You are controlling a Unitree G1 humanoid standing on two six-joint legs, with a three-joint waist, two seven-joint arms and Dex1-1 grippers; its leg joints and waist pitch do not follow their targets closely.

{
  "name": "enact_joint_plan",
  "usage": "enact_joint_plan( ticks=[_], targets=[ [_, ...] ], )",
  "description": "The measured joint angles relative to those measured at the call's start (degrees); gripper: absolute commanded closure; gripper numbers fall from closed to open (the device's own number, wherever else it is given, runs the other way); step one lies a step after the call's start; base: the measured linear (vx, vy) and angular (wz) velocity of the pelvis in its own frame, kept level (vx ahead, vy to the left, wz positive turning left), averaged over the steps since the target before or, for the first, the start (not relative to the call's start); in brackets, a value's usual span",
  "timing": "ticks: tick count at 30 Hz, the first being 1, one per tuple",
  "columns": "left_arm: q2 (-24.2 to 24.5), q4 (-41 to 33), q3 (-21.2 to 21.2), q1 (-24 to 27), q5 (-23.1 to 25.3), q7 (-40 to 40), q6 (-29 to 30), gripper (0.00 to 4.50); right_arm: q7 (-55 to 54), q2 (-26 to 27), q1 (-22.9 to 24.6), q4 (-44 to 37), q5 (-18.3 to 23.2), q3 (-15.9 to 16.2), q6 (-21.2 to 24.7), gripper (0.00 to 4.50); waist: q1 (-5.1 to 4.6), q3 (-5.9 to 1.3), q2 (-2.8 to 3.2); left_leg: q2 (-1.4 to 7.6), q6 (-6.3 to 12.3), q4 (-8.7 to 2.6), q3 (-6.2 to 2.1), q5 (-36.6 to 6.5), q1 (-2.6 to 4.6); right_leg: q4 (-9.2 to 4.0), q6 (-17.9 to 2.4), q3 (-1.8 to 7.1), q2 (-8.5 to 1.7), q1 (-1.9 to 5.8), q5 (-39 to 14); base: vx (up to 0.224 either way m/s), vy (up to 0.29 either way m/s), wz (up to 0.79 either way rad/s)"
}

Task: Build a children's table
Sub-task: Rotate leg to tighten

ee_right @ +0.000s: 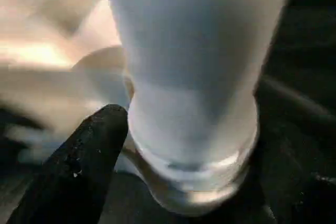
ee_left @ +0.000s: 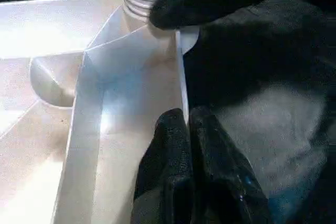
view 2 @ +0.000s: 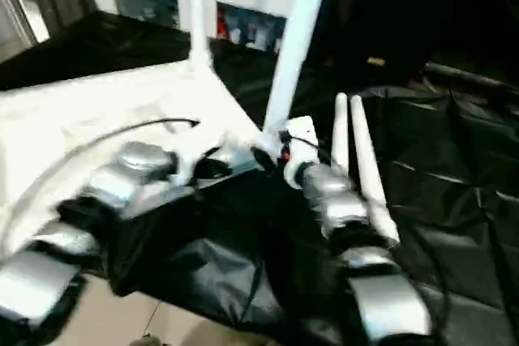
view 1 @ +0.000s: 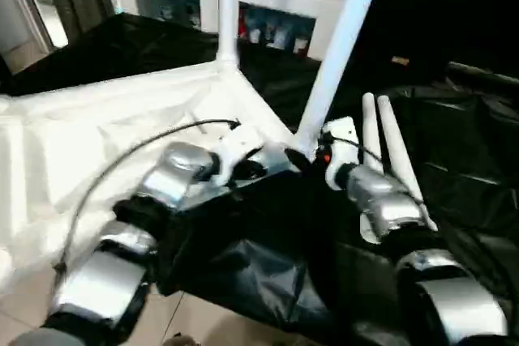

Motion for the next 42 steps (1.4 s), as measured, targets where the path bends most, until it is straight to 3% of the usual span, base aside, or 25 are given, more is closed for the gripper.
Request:
enact_joint_plan(
  ticks=[7, 11, 13, 21, 27, 30, 33, 35, 41, 42],
  targets=[
    [5.4, -4.6, -0.9, 3.1, -2.8, -12.1, -3.5, 4.50, 22.1, -7.8, 3.5, -8.4, 0.5, 6.2, 2.1, 0.72, 0.31, 0.04, 0.10, -0.10, 0.75, 0.22, 0.21, 0.0, -0.17, -0.20, -0.2, 0.10, -0.11, -0.02, -0.1, 0.047, 0.009, 0.00],
    [6.6, -6.5, -0.8, 4.6, -4.2, -16.2, -3.2, 4.50, 28.8, -10.0, 4.1, -10.0, 0.5, 7.9, 2.6, 0.72, 0.50, 0.04, 0.10, -0.02, 0.63, 0.27, 0.22, 0.0, -0.13, -0.10, -0.2, 0.08, -0.11, -0.02, -0.1, 0.000, 0.000, 0.00],
    [6.9, -7.3, -0.8, 5.2, -4.7, -17.3, -2.8, 4.50, 30.9, -10.4, 4.4, -11.0, 0.6, 8.2, 3.5, 0.72, 0.75, 0.05, 0.10, 0.04, 0.29, 0.27, 0.26, -0.1, -0.10, -0.04, -0.2, 0.05, -0.10, -0.02, -0.1, 0.000, 0.000, 0.00],
    [7.1, -8.5, -1.0, 6.0, -4.9, -17.8, -2.3, 4.50, 32.2, -10.5, 6.1, -13.5, 2.3, 8.3, 5.9, 1.48, 1.06, 0.05, 0.09, 0.11, 0.18, 0.32, 0.30, 0.0, -0.07, 0.10, -0.2, 0.06, -0.10, -0.02, -0.1, 0.000, 0.000, 0.00],
    [7.0, -8.7, -1.0, 6.1, -5.0, -18.2, -2.3, 4.50, 31.8, -10.3, 6.9, -14.9, 2.3, 8.2, 6.3, 1.62, 1.03, 0.05, 0.09, 0.11, 0.19, 0.33, 0.33, 0.0, -0.08, 0.07, -0.2, 0.06, -0.09, -0.02, -0.1, 0.000, 0.000, 0.00],
    [6.4, -8.0, -0.4, 6.1, -4.9, -16.2, -2.1, 4.50, 27.9, -8.2, 7.8, -14.8, 2.8, 6.4, 7.1, 1.65, 0.96, 0.03, 0.04, 0.12, 0.18, 0.34, 0.33, 0.0, -0.04, 0.13, -0.2, 0.07, -0.09, 0.01, -0.1, 0.000, 0.000, 0.00],
    [4.3, -5.5, 0.9, 5.1, -4.3, -10.2, -1.0, 4.50, 17.5, -4.3, 7.3, -11.5, 3.0, 2.7, 6.7, 1.65, 0.42, -0.01, -0.09, 0.11, 0.08, 0.38, 0.29, 0.0, 0.04, 0.20, -0.1, 0.10, -0.10, 0.08, 0.0, 0.000, 0.000, 0.00],
    [1.6, -3.0, 1.5, 3.7, -3.4, -4.5, 0.1, 4.50, 6.8, -0.7, 5.2, -7.7, 3.4, -0.4, 6.3, 1.67, 0.06, -0.02, -0.16, 0.10, -0.06, 0.37, 0.23, 0.1, 0.05, 0.19, -0.1, 0.10, -0.12, 0.12, 0.1, 0.000, 0.000, 0.00],
    [-3.3, 0.8, 2.1, 1.5, -1.9, 5.4, 1.6, 4.50, -9.8, 4.2, 2.1, -2.5, 4.5, -4.3, 4.7, 1.68, 0.11, -0.06, -0.13, 0.06, -0.07, 0.32, 0.12, 0.1, 0.07, 0.13, 0.2, 0.12, -0.16, 0.25, 0.1, 0.000, 0.000, 0.00],
    [-5.5, 3.0, 2.6, 0.2, -1.5, 8.6, 2.1, 4.50, -15.0, 6.4, 0.8, -0.1, 4.8, -6.1, 3.5, 1.68, 0.29, -0.08, -0.10, 0.03, -0.08, 0.32, 0.13, 0.1, 0.10, 0.10, 0.2, 0.11, -0.18, 0.29, 0.1, 0.000, 0.000, 0.00]
  ],
)
